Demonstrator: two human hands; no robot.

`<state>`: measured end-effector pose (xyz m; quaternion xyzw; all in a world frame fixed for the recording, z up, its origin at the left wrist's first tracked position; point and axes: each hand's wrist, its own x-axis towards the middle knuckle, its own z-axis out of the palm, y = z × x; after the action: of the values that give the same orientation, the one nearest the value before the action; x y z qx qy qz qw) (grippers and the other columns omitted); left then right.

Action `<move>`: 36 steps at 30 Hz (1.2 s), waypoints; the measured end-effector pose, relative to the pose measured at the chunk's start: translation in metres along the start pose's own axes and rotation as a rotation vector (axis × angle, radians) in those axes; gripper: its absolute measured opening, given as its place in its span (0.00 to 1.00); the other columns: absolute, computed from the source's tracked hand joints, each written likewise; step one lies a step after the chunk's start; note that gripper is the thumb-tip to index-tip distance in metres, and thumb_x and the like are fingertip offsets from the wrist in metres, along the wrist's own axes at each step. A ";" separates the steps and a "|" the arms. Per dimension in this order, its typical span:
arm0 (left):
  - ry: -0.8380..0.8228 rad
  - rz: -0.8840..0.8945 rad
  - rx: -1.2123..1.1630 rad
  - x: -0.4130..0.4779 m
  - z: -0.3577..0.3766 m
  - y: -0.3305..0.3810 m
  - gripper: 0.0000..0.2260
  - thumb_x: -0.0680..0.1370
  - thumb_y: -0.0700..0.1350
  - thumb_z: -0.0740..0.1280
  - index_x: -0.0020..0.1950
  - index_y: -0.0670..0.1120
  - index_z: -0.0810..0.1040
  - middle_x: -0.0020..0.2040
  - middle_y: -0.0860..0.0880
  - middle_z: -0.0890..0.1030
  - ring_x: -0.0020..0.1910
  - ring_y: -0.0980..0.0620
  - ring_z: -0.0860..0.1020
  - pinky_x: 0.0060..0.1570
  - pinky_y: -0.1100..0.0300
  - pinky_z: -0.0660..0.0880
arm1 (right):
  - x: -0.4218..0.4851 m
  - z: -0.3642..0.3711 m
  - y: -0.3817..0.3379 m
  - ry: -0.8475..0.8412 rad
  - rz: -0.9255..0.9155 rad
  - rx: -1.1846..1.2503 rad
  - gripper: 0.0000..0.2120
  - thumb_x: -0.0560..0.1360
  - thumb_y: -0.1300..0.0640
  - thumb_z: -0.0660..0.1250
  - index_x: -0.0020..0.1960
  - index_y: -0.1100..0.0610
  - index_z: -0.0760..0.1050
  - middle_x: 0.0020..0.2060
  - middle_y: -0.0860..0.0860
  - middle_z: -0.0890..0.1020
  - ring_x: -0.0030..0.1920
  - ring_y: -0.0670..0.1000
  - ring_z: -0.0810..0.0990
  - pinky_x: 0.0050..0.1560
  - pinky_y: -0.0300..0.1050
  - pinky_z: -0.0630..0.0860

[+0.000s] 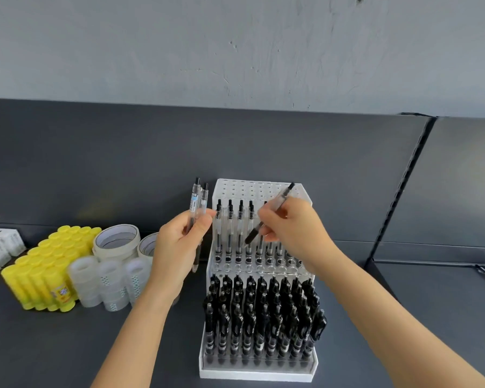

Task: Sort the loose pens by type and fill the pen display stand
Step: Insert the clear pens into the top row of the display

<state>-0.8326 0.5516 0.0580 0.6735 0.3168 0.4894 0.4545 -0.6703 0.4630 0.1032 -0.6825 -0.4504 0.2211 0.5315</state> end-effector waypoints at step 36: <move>0.144 0.074 0.174 0.011 0.004 -0.019 0.04 0.72 0.43 0.74 0.40 0.49 0.81 0.32 0.54 0.78 0.31 0.60 0.70 0.34 0.69 0.67 | 0.006 0.028 0.004 -0.017 -0.125 -0.571 0.14 0.75 0.49 0.68 0.41 0.61 0.78 0.32 0.55 0.82 0.32 0.54 0.80 0.38 0.47 0.80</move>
<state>-0.8254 0.5674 0.0441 0.6849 0.3644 0.5236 0.3521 -0.6875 0.4824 0.0910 -0.7737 -0.5398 0.0577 0.3266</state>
